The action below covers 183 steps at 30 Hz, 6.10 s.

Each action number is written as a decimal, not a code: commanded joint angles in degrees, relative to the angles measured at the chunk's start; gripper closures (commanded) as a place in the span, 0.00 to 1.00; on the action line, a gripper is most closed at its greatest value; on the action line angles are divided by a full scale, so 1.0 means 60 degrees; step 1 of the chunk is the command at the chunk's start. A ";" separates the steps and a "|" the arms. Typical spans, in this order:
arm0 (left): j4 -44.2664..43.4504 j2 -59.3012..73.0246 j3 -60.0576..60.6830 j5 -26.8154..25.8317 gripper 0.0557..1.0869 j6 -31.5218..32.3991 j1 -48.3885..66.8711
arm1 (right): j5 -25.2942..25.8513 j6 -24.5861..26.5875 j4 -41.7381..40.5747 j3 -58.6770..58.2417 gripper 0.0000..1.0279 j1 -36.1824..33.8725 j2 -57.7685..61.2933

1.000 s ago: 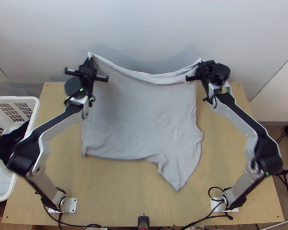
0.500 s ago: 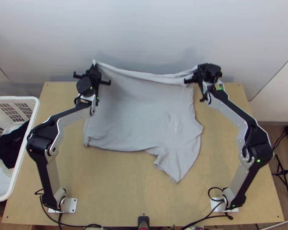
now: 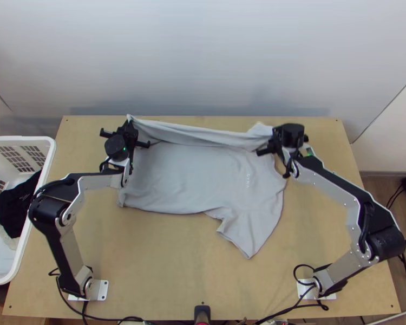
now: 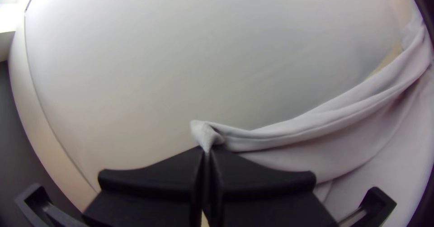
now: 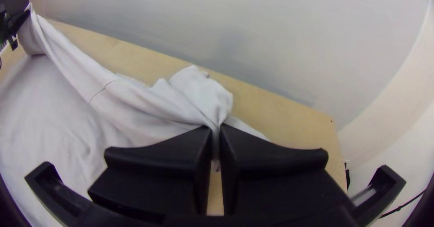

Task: Fold the t-shirt

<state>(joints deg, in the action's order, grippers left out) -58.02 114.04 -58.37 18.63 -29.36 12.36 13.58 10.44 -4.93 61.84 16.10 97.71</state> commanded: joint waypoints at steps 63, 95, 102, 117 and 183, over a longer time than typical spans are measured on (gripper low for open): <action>1.2966 0.1384 -0.6429 -0.2900 0.11 0.3019 -0.1591 | -0.3934 -0.0480 0.6359 0.3902 0.09 -0.0764 0.1425; 1.7302 0.2966 -0.9476 -0.4468 0.11 0.4733 -0.1196 | -0.3817 -0.0978 0.6798 0.6494 0.10 -0.1160 0.4164; 1.7331 0.2981 -0.9476 -0.4849 0.83 0.4645 -0.1137 | -0.3538 -0.0670 0.6813 0.6582 0.55 -0.0808 0.4369; 1.6833 0.2922 -0.9095 -0.5830 0.96 0.4630 -0.1723 | -0.3216 -0.0333 0.6549 0.5865 0.97 -0.1335 0.3666; 2.0978 -0.2351 -0.4730 -0.5186 0.06 0.0661 -0.1767 | -0.4754 0.0897 1.1236 0.0987 0.03 0.0261 -0.3233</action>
<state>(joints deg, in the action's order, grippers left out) 65.76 111.83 -106.21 -12.01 -14.44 2.90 -14.39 9.50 52.80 77.56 10.96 90.98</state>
